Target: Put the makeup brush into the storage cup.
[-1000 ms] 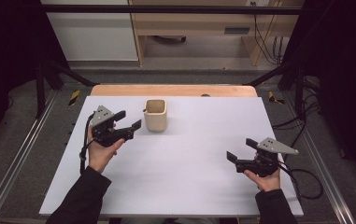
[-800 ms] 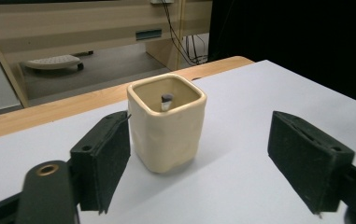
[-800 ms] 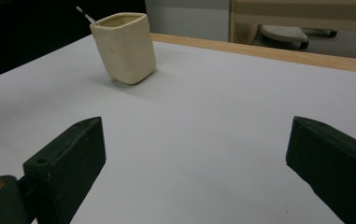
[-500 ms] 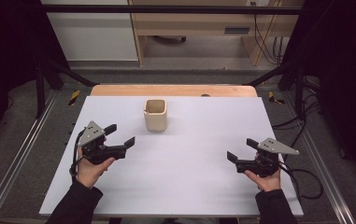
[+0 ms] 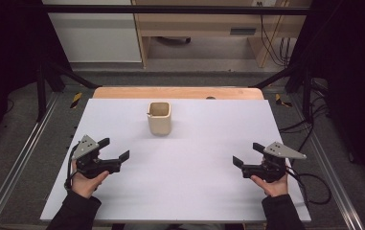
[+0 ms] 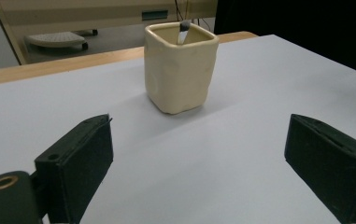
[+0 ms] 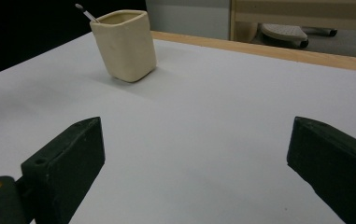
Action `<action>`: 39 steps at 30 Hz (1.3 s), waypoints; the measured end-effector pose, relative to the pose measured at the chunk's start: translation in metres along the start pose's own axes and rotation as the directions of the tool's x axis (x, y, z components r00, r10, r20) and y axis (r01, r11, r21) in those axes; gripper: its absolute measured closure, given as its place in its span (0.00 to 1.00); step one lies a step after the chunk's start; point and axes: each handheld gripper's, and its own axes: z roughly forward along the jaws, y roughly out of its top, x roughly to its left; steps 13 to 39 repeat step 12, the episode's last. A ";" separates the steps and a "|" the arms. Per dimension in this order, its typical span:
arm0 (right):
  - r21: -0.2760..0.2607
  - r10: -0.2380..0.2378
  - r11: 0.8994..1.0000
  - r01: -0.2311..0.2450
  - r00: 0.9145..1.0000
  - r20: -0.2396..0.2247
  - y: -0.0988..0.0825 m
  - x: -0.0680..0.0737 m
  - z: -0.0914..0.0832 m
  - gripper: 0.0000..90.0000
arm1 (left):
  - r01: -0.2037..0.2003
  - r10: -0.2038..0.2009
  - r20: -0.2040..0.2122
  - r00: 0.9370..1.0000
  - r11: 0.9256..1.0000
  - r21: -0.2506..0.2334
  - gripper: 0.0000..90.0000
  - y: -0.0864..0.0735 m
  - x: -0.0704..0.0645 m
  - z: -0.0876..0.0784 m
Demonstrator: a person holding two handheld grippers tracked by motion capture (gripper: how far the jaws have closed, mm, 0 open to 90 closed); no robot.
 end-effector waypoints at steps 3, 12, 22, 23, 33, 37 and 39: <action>0.001 0.002 1.000 -0.002 1.000 0.002 0.000 0.000 0.000 0.05 | 0.007 -0.007 -0.001 1.000 1.000 0.011 0.08 -0.004 0.002 0.000; 0.000 -0.001 1.000 0.001 1.000 0.001 0.000 0.000 -0.001 0.06 | -0.003 0.003 0.000 1.000 0.999 0.038 0.07 -0.010 0.003 0.002; 0.000 -0.001 1.000 0.001 1.000 0.001 0.000 0.000 -0.001 0.06 | -0.003 0.003 0.000 1.000 0.999 0.038 0.07 -0.010 0.003 0.002; 0.000 -0.001 1.000 0.001 1.000 0.001 0.000 0.000 -0.001 0.06 | -0.003 0.003 0.000 1.000 0.999 0.038 0.07 -0.010 0.003 0.002; 0.000 -0.001 1.000 0.001 1.000 0.001 0.000 0.000 -0.001 0.06 | -0.003 0.003 0.000 1.000 0.999 0.038 0.07 -0.010 0.003 0.002; 0.000 -0.001 1.000 0.001 1.000 0.001 0.000 0.000 -0.001 0.06 | -0.003 0.003 0.000 1.000 0.999 0.038 0.07 -0.010 0.003 0.002; 0.000 -0.001 1.000 0.001 1.000 0.001 0.000 0.000 -0.001 0.06 | -0.003 0.003 0.000 1.000 0.999 0.038 0.07 -0.010 0.003 0.002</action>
